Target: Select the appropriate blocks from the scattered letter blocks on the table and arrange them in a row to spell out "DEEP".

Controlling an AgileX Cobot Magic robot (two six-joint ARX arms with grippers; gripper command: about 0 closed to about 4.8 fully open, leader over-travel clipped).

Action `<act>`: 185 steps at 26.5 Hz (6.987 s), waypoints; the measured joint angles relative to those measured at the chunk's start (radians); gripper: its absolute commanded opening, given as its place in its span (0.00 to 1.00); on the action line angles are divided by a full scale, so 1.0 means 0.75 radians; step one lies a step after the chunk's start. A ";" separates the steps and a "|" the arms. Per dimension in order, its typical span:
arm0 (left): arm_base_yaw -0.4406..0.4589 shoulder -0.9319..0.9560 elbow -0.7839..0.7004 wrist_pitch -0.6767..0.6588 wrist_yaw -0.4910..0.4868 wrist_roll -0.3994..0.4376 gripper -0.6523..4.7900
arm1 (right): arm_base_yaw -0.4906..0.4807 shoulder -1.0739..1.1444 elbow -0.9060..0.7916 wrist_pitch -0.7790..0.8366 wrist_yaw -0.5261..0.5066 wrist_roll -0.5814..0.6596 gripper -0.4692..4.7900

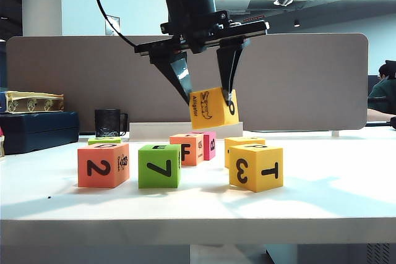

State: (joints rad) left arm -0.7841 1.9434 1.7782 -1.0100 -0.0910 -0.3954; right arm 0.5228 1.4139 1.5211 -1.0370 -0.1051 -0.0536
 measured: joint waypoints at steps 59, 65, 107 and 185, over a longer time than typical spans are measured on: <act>0.002 -0.020 0.030 -0.046 -0.028 0.084 0.76 | -0.001 -0.009 0.000 -0.083 0.141 -0.001 0.09; 0.033 -0.185 0.045 -0.350 -0.311 0.299 0.76 | -0.017 -0.002 -0.001 -0.095 0.150 -0.001 0.09; 0.055 -0.743 0.050 -0.496 0.033 0.418 0.33 | -0.016 0.652 -0.002 -0.050 -0.106 0.004 1.00; 0.055 -0.742 0.050 -0.494 0.033 0.597 0.33 | -0.015 0.745 0.080 -0.120 -0.031 -1.048 0.69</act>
State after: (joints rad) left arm -0.7429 1.3869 1.8160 -1.3804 -0.0662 0.0521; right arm 0.5117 1.9728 1.5814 -1.1267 -0.1284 -0.8394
